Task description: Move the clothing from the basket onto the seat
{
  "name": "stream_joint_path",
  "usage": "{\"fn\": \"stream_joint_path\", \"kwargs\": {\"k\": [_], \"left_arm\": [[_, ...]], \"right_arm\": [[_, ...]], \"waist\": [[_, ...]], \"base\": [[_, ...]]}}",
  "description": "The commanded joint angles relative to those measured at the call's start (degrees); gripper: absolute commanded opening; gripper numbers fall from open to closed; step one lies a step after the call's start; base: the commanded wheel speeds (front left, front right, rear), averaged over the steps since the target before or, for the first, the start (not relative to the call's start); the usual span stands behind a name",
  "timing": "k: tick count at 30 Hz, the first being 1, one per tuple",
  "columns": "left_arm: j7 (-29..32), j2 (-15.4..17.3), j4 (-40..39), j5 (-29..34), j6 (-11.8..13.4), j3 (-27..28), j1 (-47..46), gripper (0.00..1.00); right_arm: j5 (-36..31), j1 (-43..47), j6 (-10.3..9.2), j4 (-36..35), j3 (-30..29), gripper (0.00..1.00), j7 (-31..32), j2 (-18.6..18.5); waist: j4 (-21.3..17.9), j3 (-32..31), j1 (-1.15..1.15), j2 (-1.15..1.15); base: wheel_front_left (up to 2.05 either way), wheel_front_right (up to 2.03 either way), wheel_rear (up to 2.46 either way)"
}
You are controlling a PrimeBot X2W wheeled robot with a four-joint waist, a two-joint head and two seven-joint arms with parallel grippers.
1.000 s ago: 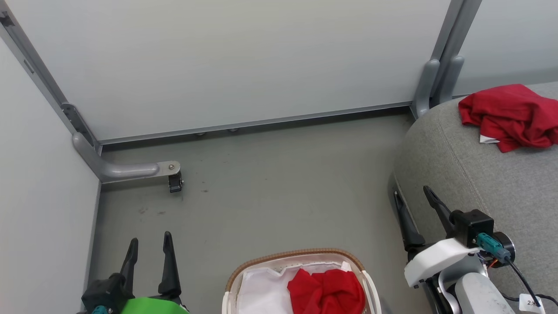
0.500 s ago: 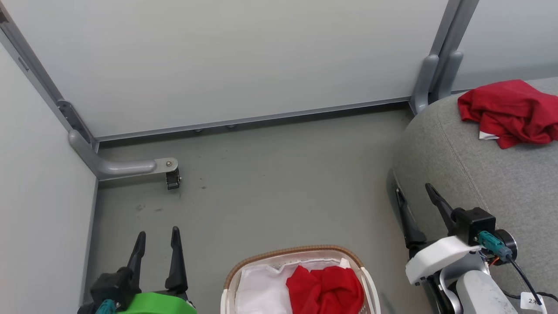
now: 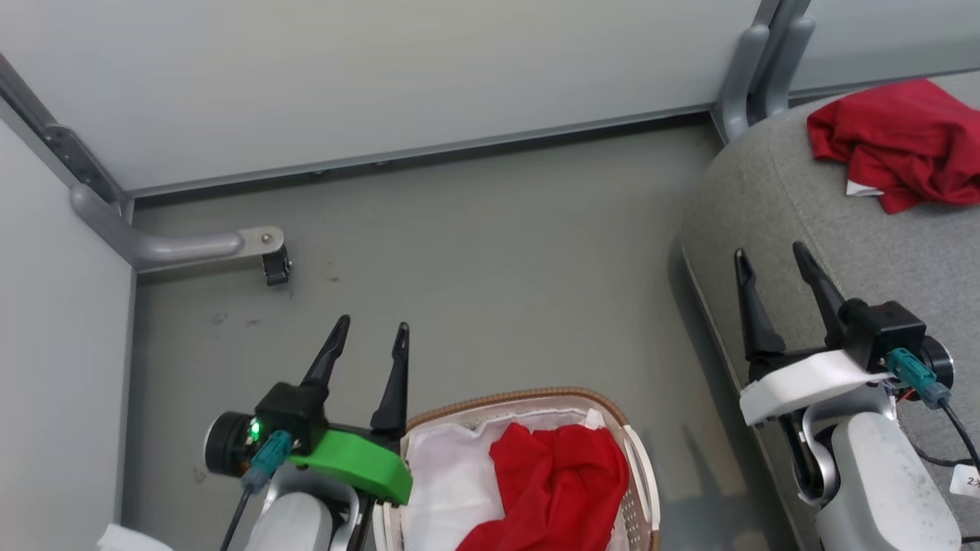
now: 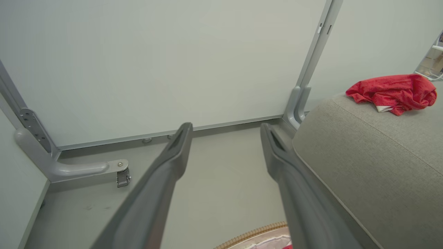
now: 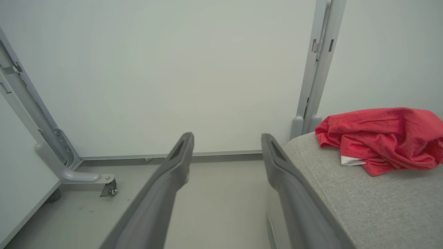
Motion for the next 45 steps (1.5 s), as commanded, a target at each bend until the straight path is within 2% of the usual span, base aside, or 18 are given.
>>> {"fn": "stream_joint_path", "kwargs": {"k": [1, 12, 17, 21, 27, 32, 37, 45], "left_arm": [[-0.03, 0.09, 1.08, 0.44, -0.36, -1.34, -2.41, 1.0], [-0.04, 0.2, 14.34, 1.07, -1.37, -14.39, -13.09, 1.0], [-0.04, 0.2, 20.77, 1.36, -1.59, -19.92, -16.43, 1.0], [-0.03, 0.23, 26.32, -1.56, -1.86, -23.67, -18.57, 1.0], [-0.04, 0.22, 33.05, -2.64, -2.06, -29.17, -22.73, 1.0], [-0.03, 0.23, 37.05, -3.14, -1.02, -30.37, -25.82, 1.0], [-0.03, 0.2, 40.35, -5.46, -1.02, -29.92, -28.63, 1.0], [0.7, 0.21, 44.18, -9.69, 0.37, -29.7, -32.08, 1.0]], "right_arm": [[-0.62, -1.36, -0.06, -0.73, -0.68, 1.0, -0.11, -0.23], [-0.18, -7.58, -0.06, -4.15, -3.55, 1.0, -0.11, -0.21], [1.28, -10.21, -0.06, -5.05, -2.76, 1.0, -0.11, -0.19], [2.32, -11.51, -0.06, -5.76, -2.02, 1.0, -0.11, -0.19], [4.12, -13.7, -0.06, -7.27, -0.65, 1.0, -0.1, -0.19], [5.25, -15.4, -0.06, -8.76, -0.28, 1.0, -0.11, -0.18], [6.18, -16.86, -0.06, -10.21, -0.16, 1.0, -0.11, -0.18], [7.38, -18.4, -0.06, -10.43, 0.43, 1.0, -0.11, -0.19]], "waist": [[-1.77, 5.23, 0.0, 0.0], [-6.24, 18.89, 0.0, 0.0], [-8.96, 24.67, 0.0, 0.0], [-10.65, 28.34, 0.0, 0.0], [-13.09, 33.79, 0.0, 0.0], [-14.13, 37.94, 0.0, 0.0], [-14.61, 41.58, 0.0, 0.0], [-14.98, 45.51, 0.0, 0.0]], "base": [[0.0, 0.0, 0.0], [0.0, 0.0, 0.0], [0.0, 0.0, 0.0], [0.0, 0.0, 0.0], [0.0, 0.0, 0.0], [0.0, 0.0, 0.0], [0.0, 0.0, 0.0], [0.0, 0.0, 0.0]]}}
